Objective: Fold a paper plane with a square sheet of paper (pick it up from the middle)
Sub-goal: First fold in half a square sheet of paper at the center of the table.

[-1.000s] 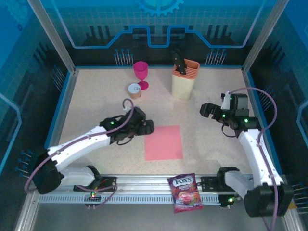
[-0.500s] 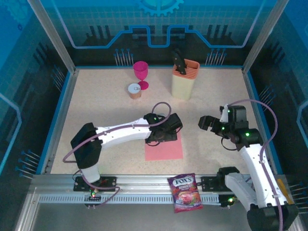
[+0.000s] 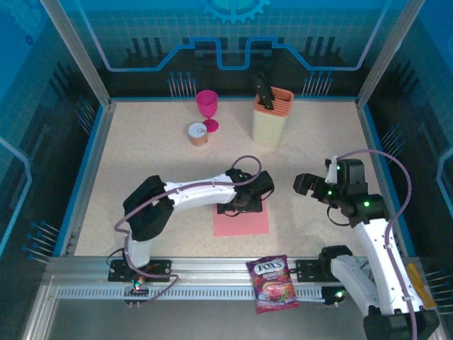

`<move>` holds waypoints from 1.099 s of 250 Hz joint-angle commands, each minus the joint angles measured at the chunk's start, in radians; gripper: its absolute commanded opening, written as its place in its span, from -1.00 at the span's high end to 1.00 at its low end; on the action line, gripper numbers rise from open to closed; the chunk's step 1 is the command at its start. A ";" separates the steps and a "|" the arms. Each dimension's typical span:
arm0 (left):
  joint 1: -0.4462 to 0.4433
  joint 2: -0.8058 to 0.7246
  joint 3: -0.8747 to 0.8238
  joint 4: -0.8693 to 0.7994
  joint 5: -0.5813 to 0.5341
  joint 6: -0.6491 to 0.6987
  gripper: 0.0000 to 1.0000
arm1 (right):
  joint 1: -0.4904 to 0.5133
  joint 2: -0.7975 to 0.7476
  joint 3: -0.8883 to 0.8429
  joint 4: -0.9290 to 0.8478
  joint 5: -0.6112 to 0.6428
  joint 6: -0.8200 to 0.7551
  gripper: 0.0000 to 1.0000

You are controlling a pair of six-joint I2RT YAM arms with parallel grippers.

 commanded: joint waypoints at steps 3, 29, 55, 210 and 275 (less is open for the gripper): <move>0.016 0.042 0.025 0.010 0.041 0.042 -1.00 | 0.013 -0.001 -0.028 -0.016 0.000 -0.013 -0.99; 0.023 0.062 0.026 0.026 0.049 0.062 -1.00 | 0.014 0.005 -0.037 -0.008 -0.007 -0.020 -0.99; 0.032 0.086 0.031 0.034 0.059 0.072 -1.00 | 0.013 0.013 -0.044 -0.001 -0.020 -0.025 -0.99; 0.050 0.148 0.029 0.047 0.051 0.095 -1.00 | 0.013 0.061 -0.039 0.026 -0.038 -0.050 -0.99; 0.050 0.152 0.004 0.045 0.039 0.101 -0.90 | 0.014 0.063 -0.037 0.026 -0.026 -0.047 -0.99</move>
